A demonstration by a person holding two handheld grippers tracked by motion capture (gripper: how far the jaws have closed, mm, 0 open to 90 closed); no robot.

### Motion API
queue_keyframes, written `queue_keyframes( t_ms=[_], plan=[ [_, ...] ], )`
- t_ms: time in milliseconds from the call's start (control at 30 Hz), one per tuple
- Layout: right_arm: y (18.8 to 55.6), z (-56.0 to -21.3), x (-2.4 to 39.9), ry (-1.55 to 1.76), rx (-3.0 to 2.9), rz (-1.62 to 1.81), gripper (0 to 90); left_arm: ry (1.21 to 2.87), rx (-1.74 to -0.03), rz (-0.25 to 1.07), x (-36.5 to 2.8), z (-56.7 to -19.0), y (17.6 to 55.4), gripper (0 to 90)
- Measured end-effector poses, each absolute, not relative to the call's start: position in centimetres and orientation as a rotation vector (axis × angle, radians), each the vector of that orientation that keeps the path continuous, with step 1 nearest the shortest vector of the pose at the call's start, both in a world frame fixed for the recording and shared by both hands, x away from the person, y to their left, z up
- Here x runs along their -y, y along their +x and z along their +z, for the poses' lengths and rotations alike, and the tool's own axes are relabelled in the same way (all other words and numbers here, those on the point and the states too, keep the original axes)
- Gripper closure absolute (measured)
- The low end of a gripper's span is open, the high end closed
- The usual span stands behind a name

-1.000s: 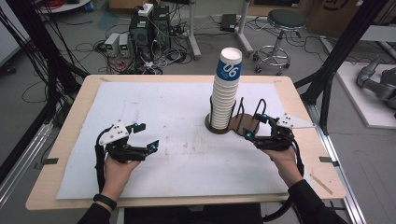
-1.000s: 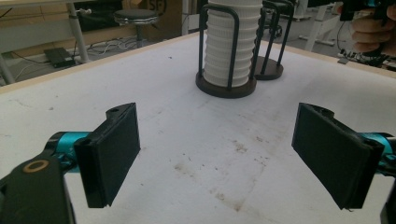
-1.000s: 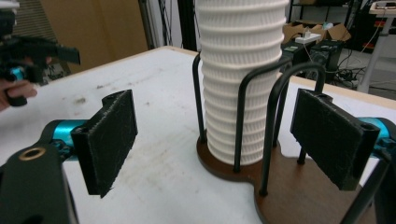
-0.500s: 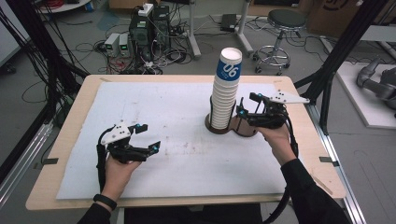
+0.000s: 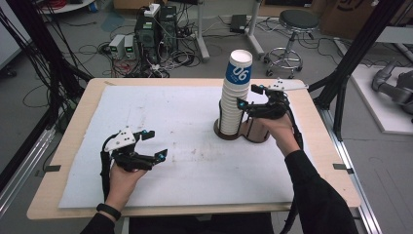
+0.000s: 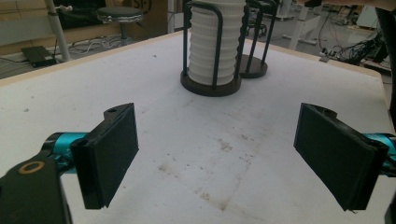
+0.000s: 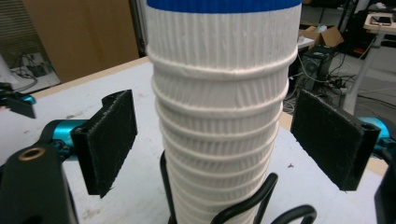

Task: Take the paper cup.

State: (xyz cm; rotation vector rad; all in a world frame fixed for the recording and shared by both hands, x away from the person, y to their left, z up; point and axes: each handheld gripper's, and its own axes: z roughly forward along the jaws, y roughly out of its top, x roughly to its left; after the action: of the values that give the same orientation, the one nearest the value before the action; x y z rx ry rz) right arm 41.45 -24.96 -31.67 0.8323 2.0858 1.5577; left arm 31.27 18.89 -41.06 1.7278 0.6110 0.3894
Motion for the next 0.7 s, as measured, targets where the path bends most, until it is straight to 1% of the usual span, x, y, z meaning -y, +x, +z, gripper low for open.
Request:
queue_keyframes(
  t_ms=[200, 700],
  plan=[
    [42.7, -31.8, 23.9, 0.858, -2.125, 1.537, 14.6, 1.730, -0.609, 0.381, -18.9, -41.2, 31.2, 13.7],
    [43.6, -31.9, 23.0, 0.885, -2.116, 1.544, 13.5, 1.751, -0.587, 0.367, -18.3, -41.3, 31.2, 13.7]
  ],
)
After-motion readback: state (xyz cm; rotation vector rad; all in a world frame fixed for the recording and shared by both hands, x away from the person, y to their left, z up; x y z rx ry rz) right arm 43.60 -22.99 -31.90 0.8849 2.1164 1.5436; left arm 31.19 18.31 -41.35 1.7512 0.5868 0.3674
